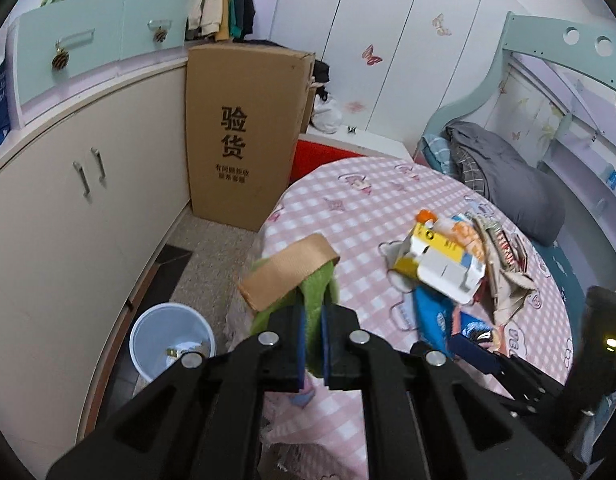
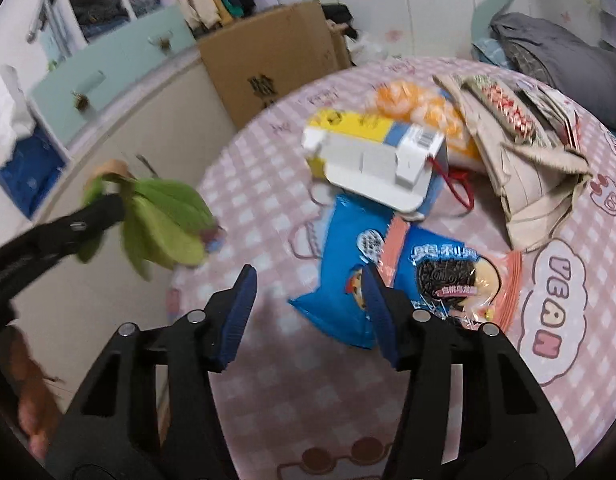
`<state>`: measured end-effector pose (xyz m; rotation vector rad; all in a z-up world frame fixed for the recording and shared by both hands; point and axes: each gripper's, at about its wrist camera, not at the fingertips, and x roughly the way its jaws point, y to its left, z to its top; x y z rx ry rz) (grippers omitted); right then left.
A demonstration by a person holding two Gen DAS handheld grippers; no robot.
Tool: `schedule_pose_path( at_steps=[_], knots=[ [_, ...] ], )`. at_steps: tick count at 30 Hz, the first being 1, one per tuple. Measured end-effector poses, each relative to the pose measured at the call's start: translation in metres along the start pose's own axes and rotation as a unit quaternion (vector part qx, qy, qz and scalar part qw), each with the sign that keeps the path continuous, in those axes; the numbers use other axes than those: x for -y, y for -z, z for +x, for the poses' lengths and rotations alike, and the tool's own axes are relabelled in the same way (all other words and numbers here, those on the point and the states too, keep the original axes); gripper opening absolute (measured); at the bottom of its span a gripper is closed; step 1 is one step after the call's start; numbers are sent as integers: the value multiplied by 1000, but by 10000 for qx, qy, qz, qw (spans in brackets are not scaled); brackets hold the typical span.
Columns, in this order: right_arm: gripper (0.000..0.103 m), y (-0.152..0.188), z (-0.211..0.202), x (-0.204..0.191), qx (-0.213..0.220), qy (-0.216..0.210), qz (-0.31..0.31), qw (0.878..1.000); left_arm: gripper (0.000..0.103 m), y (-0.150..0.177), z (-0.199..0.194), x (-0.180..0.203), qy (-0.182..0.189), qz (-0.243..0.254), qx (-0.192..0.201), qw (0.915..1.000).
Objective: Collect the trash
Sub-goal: 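Grasp green leaf toy with left tool while right tool grasps blue snack packet, then carry green leaf toy and blue packet toward the wastebasket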
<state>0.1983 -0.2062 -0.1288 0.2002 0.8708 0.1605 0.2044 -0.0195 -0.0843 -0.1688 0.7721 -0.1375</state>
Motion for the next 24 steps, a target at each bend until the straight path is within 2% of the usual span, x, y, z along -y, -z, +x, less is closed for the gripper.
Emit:
schedule_pose_path(
  at_steps=[6,8,9,12,13,18,21,24],
  knots=[
    [53,-6,12,-9,-64,479,-417,9980,6,5,5,-12,97,-107,-119,9998],
    [38,-7,15,-14,-35,796,-679,9945,6,5,8,-14,125,-123,-153,9997],
    [36,-7,15,-16,-26,793,-713,9943,6,6,8,-15,134,-124,-160,9997],
    [10,-8,12,-20,44,601,-747,9954,6,5,10,-18,183,-144,-182,9996],
    [9,-8,12,-22,31,394,-682,9969,6,5,10,-19,202,-163,-181,9995],
    [6,-11,16,-32,38,-26,-580,9983,6,3,12,-29,240,-251,-181,9992],
    [7,-13,13,-36,35,44,-564,9984,6,2,13,-38,226,-335,-188,9990],
    [12,-9,8,-37,35,307,-563,9979,6,2,14,-44,217,-407,-183,9988]
  ],
)
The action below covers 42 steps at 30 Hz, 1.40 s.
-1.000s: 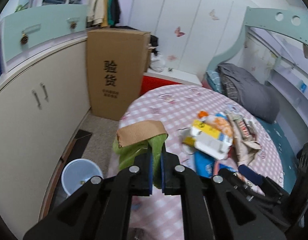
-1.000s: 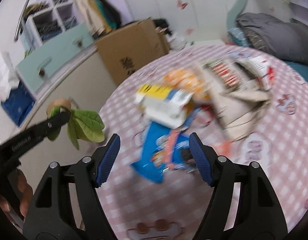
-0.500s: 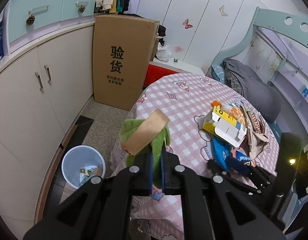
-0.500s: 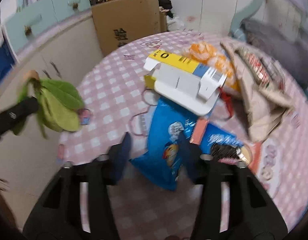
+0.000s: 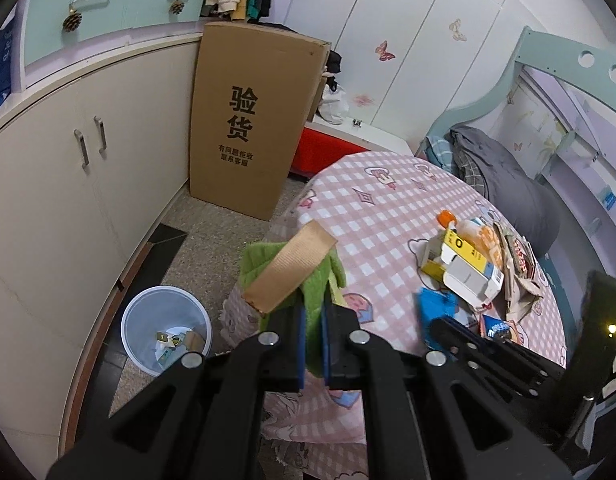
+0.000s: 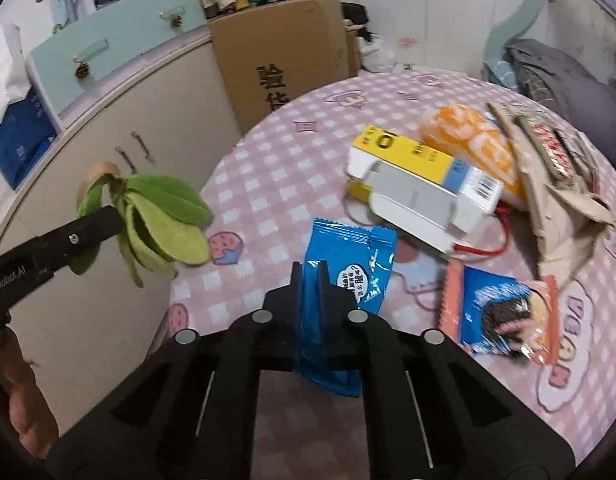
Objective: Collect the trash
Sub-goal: 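Carry green leaf toy and blue packet toward the wastebasket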
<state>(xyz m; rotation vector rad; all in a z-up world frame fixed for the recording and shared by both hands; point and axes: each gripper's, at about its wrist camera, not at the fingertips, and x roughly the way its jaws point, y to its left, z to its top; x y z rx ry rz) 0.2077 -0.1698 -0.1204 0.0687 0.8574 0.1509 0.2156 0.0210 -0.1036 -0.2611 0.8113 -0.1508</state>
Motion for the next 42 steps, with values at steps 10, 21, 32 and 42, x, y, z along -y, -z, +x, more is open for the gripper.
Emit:
schedule_pose_path(
  at_steps=[10,21,32,42],
  knots=[
    [57,14,4,8,-143,408,69,9990,6,3,8,2,206,15,-129,9997],
    [27,-6,22,-13,78,163,-213,9996,6,3,10,-7,131,-48,-97,9999],
    [13,-34,44,-67,199,-573,-495,9969,6,-13,10,-69,-280,-547,14,9981],
    [13,-59,72,-160,106,-1720,-1023,9797,6,-26,15,-130,-678,-999,82,9927]
  ],
)
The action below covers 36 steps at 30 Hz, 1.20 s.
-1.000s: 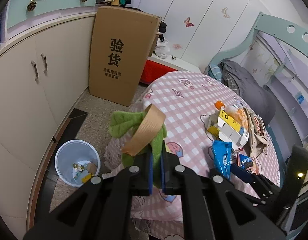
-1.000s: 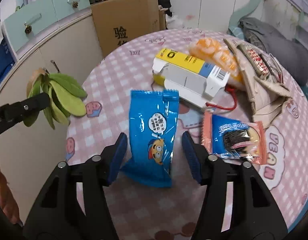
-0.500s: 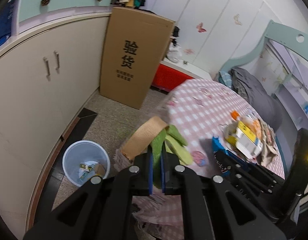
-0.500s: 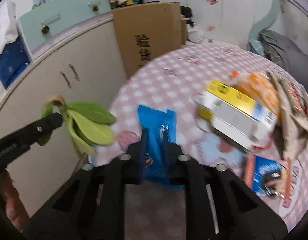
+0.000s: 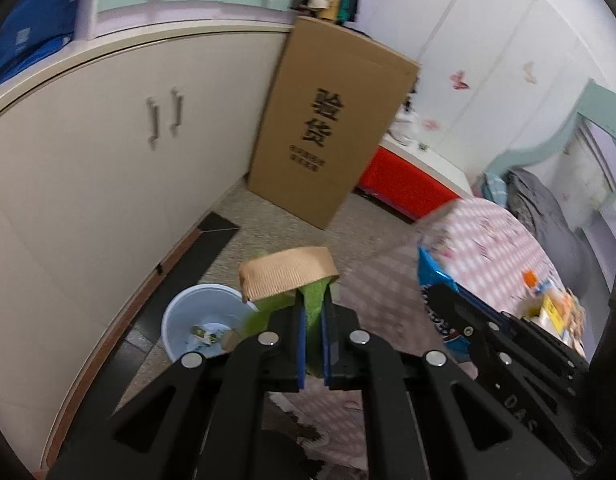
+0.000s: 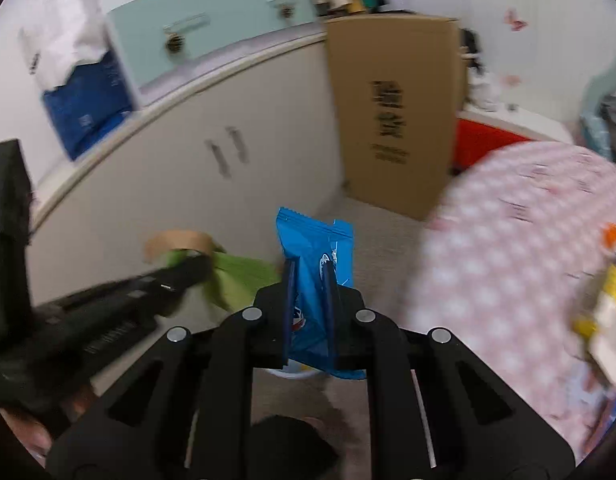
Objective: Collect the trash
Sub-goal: 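Carry green leaf toy and blue packet toward the wastebasket, then open both tools over the wastebasket to drop leaf toy and blue packet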
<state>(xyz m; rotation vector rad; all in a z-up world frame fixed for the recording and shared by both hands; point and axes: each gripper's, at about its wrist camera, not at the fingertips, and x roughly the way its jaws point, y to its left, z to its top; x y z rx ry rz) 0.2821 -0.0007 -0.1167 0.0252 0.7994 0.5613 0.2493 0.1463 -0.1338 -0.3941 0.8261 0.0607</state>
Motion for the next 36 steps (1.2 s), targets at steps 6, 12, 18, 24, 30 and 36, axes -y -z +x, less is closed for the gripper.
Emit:
schedule_pose_path(
  at_steps=[6,12,18,24,30,36],
  knots=[
    [17,-13,63,-37,-241,-574,-162,9979,6,-10,14,-49,-495,-430,-35,9978],
    [58,-14,92,-45,-263,-579,3,9980,6,-12,30,-86,-907,-662,-192,9935],
    [58,-6,92,-43,-320,-481,23,9983,6,-9,43,-97,-1016,-690,-354,9918],
    [59,-5,89,-36,-296,-364,95,9989,6,-9,50,-94,-1006,-630,-409,9921],
    [60,-7,81,-30,-130,-162,117,9997,6,-11,55,-89,-1054,-538,-419,9921],
    [62,-9,70,-18,103,31,250,9996,6,-16,61,-83,-1098,-462,-412,9920]
  ],
)
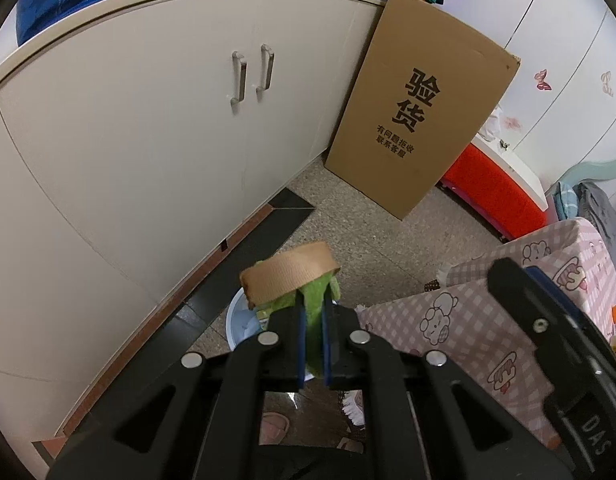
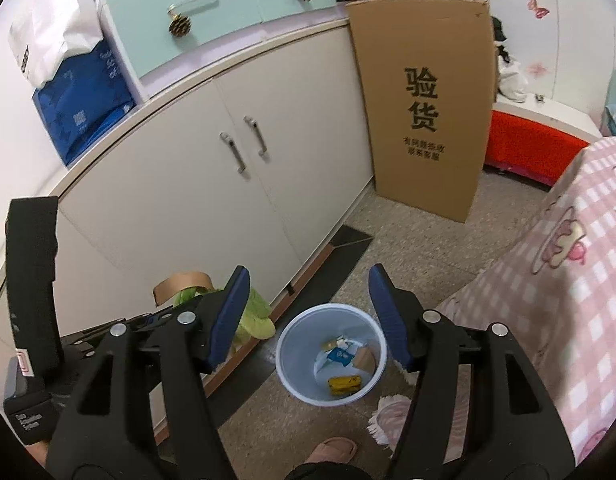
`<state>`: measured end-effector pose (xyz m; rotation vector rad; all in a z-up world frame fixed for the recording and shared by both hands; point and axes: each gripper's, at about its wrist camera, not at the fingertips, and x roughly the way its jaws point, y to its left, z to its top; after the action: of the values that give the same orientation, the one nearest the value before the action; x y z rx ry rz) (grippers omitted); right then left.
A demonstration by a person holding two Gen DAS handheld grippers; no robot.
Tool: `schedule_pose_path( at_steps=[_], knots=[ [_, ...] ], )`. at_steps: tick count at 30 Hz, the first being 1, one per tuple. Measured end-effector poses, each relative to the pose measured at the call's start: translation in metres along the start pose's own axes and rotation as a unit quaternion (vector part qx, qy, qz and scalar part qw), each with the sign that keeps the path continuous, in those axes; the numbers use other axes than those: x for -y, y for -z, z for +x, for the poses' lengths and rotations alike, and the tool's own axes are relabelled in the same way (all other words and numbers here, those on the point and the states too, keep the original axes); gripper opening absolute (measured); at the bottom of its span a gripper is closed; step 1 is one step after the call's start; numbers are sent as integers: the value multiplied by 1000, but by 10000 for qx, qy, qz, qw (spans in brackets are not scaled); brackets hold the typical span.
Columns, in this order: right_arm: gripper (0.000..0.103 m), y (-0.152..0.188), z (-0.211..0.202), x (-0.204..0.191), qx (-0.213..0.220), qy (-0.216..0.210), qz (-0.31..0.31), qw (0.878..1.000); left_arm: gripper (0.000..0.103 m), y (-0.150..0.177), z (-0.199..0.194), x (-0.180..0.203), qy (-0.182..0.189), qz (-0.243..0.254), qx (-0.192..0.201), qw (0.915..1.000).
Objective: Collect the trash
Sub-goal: 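Open both tools over the wastebasket to drop leaf toy and blue packet, then swing both open tools back toward the cluttered table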
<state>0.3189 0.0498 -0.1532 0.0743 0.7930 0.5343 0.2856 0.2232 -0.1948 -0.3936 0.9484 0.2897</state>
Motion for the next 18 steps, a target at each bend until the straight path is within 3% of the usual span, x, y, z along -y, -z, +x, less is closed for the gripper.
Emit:
schedule_pose_path(
  at_steps=[5,7,8,9,18],
  knots=[
    [63,-1,-5,9,109,32,157,9998,10,-7,4,6,-92,-43,52,9999],
    [63,0,-5,12,107,46,190,9998,30,-9,8,7,-198,-104,-12,9997],
    [63,0,-5,14,94,48,206,9997,54,-10,11,6,-212,-167,-53,9996],
    [63,0,-5,14,80,51,216,9997,59,-10,11,6,-202,-200,-56,9996],
    [64,5,-14,21,-17,93,371,9993,61,-4,1,7,-222,-273,-85,9993]
  ],
)
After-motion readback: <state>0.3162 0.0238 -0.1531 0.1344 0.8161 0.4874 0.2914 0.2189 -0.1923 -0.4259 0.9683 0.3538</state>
